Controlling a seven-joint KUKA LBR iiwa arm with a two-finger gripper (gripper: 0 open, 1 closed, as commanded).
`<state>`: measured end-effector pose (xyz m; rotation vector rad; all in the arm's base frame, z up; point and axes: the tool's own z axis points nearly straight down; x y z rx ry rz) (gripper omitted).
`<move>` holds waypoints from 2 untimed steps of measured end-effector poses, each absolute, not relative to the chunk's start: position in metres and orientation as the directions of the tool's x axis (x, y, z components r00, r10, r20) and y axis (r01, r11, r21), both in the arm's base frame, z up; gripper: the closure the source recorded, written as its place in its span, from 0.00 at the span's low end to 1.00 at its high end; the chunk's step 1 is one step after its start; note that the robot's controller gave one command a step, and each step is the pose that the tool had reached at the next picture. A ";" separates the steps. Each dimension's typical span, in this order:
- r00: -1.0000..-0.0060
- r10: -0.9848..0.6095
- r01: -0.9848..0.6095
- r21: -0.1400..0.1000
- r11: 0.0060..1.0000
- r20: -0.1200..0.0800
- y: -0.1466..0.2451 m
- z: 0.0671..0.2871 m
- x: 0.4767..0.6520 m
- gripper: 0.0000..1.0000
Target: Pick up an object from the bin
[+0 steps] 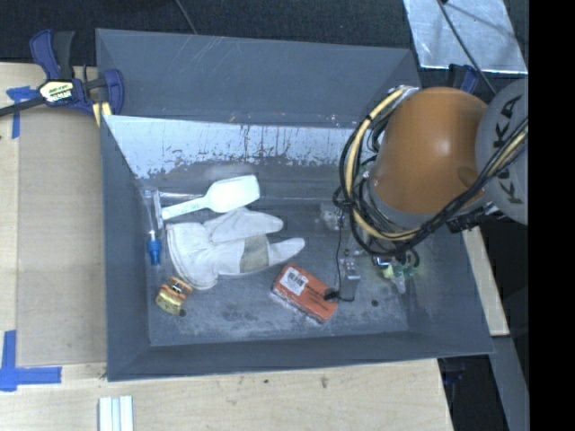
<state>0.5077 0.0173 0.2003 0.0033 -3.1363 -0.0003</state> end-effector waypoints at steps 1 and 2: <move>-1.000 -0.001 -0.001 0.000 1.000 -0.003 0.017 0.204 0.509 0.00; -0.999 -0.043 -0.043 -0.001 0.999 -0.012 0.024 0.165 0.515 0.00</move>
Offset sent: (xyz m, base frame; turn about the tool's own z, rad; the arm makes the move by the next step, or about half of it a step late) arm 0.0080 0.0168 -0.0971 -0.1016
